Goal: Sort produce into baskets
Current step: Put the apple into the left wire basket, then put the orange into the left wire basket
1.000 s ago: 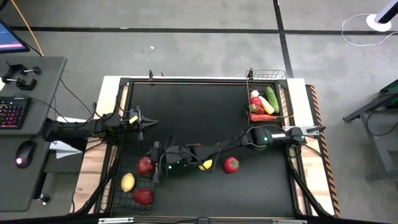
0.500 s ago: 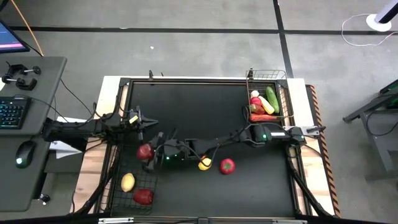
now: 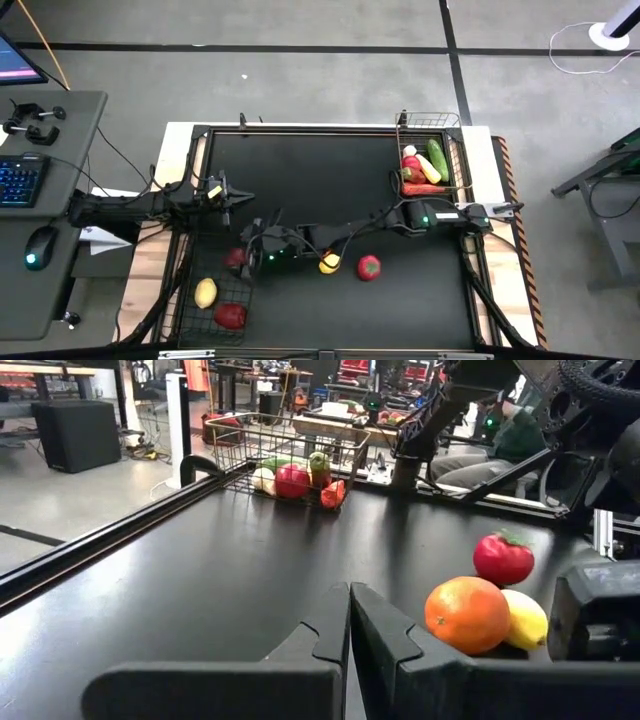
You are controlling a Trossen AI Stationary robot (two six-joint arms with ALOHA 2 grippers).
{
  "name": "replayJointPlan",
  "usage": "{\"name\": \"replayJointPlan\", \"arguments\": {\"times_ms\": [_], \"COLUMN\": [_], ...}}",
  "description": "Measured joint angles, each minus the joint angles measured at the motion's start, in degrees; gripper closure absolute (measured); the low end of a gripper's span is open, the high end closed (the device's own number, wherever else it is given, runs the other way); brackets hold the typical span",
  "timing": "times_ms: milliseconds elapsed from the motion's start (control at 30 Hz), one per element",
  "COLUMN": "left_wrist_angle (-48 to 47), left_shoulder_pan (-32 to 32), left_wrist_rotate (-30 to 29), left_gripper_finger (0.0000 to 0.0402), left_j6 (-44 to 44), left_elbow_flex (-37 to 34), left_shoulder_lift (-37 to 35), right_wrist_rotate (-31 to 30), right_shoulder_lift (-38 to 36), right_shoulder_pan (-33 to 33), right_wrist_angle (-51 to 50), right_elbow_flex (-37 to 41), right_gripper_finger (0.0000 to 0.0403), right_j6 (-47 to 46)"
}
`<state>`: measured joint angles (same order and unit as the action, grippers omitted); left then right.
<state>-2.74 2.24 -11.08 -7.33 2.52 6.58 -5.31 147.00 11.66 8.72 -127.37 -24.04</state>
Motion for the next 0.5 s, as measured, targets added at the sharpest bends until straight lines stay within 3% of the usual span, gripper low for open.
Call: {"name": "replayJointPlan", "arguments": {"times_ms": [267, 500], "left_wrist_angle": [0.0, 0.0], "left_shoulder_pan": [0.0, 0.0], "left_wrist_rotate": [0.0, 0.0], "left_gripper_finger": [0.0401, 0.0401], "left_j6": [0.0, 0.0], "left_elbow_flex": [0.0, 0.0], "left_shoulder_lift": [0.0, 0.0], "right_wrist_rotate": [-0.7, 9.0], "right_shoulder_lift": [0.0, -1.1], "right_shoulder_pan": [-0.4, -3.3], "right_wrist_angle": [3.3, 5.5], "right_elbow_flex": [0.0, -7.6], "right_gripper_finger": [0.0013, 0.0013], "right_j6": [-0.9, 2.0]}}
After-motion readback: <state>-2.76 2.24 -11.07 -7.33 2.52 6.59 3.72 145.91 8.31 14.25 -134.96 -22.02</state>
